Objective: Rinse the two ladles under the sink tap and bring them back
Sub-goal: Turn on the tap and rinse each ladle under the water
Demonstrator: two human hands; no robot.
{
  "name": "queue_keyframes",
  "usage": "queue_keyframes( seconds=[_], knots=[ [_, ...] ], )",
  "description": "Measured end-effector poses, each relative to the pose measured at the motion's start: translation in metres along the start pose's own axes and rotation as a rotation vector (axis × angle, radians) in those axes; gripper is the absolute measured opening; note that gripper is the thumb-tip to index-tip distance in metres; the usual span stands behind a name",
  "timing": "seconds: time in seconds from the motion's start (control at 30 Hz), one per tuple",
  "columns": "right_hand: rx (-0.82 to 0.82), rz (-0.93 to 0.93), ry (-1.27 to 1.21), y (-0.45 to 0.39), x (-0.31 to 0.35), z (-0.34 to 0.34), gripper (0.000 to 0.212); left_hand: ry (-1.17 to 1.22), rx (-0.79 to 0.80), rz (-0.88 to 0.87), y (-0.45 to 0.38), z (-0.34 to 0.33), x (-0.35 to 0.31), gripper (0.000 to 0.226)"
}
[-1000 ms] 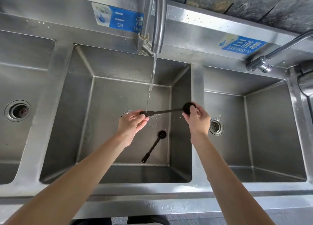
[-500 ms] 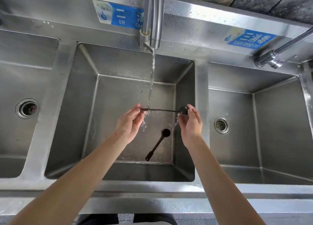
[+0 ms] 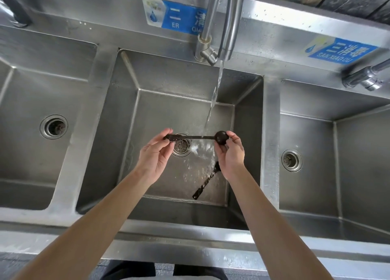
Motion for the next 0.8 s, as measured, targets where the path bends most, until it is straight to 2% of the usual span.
queue_keyframes(
  seconds=[0.17,0.33,0.4,0.53,0.63,0.8],
  knots=[
    [0.02,0.0,0.012,0.009,-0.017,-0.018,0.03,-0.054,-0.033,-0.05,0.006,0.021,-0.018,0.036],
    [0.049,-0.013,0.026,0.016,-0.038,-0.026,0.029,-0.256,-0.091,-0.082,0.014,0.048,-0.028,0.038],
    [0.043,-0.019,0.05,0.018,-0.047,-0.026,0.028,-0.398,-0.141,-0.109,0.017,0.059,-0.031,0.037],
    [0.025,-0.031,0.083,0.021,-0.061,-0.018,0.031,-0.856,-0.248,-0.129,0.022,0.078,-0.032,0.033],
    [0.0,-0.043,0.134,0.025,-0.069,-0.006,0.035,-0.985,-0.268,-0.094,0.021,0.087,-0.03,0.024],
    [-0.101,-0.004,0.252,0.023,-0.083,0.021,0.022,-1.276,-0.28,-0.087,0.017,0.089,-0.02,0.02]
  ],
)
Point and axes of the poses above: each hand's wrist, its own y-axis away from the middle knuckle, its own z-axis out of the back of the hand, x = y × z, the point moved 2 cm from there along -y, towards the middle knuckle, and after that the axes turned 12 degrees about z, right-handed, at the moved point
